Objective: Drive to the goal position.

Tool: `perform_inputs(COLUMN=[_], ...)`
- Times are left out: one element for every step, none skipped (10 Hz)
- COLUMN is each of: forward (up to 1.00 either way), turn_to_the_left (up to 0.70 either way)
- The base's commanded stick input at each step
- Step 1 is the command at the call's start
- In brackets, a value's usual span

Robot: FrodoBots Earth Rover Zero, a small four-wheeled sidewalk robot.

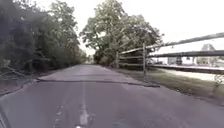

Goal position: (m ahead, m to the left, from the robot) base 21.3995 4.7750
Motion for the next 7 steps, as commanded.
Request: perform_inputs(forward=[0.70, 0.70, 0.70, 0.70, 0.70, 0.70, 0.70], turn_to_the_left=[0.00, 0.00, 0.00, 0.00, 0.00, 0.28, 0.35])
